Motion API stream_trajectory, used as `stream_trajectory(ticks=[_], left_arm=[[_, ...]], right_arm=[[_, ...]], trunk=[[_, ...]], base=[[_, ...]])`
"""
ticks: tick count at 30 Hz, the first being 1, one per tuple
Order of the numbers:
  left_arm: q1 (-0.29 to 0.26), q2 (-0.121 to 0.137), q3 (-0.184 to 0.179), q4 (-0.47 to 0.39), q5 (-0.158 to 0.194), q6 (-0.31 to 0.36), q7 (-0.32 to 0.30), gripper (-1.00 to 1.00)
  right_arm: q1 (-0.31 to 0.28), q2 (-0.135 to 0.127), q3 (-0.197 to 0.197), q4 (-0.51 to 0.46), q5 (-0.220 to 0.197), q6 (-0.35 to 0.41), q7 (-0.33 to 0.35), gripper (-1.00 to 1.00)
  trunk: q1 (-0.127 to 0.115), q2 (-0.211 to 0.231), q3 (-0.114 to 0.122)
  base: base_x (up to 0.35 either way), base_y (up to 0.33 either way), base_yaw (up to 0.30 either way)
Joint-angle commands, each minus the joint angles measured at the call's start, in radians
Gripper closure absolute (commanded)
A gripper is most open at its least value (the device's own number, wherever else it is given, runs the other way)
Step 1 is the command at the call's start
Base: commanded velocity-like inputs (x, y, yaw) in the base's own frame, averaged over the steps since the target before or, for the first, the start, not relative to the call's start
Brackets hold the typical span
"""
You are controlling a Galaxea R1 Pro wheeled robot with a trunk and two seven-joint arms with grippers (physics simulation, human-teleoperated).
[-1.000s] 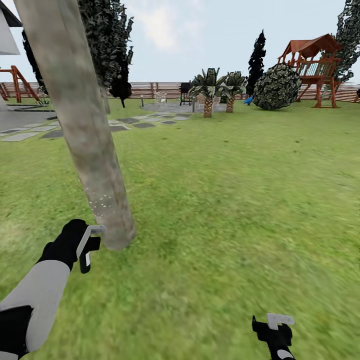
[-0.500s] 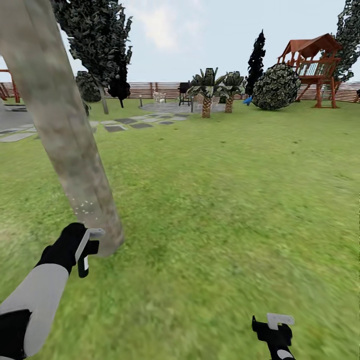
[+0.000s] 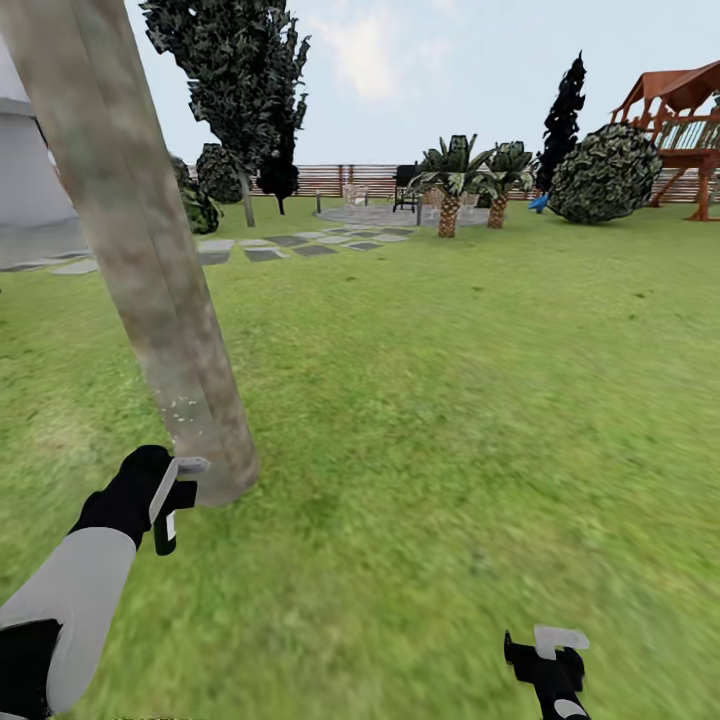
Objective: In the garden, pick up the pesticide atomizer on the floor and spray pesticide onto both trees until each tree trunk is fully covered.
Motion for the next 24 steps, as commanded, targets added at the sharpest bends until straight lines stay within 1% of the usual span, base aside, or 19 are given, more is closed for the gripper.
stream_trajectory(ticks=[1,5,7,17,24], left_arm=[[-0.001,-0.001,0.003,-0.001,-0.009,0.004,-0.004,1.0],[-0.001,-0.001,0.003,-0.001,-0.009,0.004,-0.004,1.0],[-0.001,-0.001,0.003,-0.001,-0.008,0.004,-0.004,1.0],[-0.001,-0.001,0.003,-0.001,-0.008,0.004,-0.004,1.0],[0.001,0.001,0.005,-0.001,-0.006,0.002,-0.007,1.0]], right_arm=[[0.0,0.0,0.009,0.0,-0.008,-0.002,-0.003,-1.0],[0.0,0.0,0.009,0.0,-0.008,-0.002,-0.002,-1.0],[0.0,0.0,0.009,0.0,-0.008,-0.002,-0.002,-1.0],[0.0,0.0,0.009,0.0,-0.008,-0.002,-0.003,-1.0],[0.0,0.0,0.009,0.0,-0.008,-0.002,-0.003,-1.0]], trunk=[[0.0,0.0,-0.001],[0.0,0.0,-0.001],[0.0,0.0,-0.001],[0.0,0.0,-0.001],[0.0,0.0,-0.001]], base=[[0.143,-0.261,0.277],[0.151,-0.261,0.274],[0.155,-0.26,0.13],[0.159,-0.256,0.019],[0.263,-0.157,0.239]])
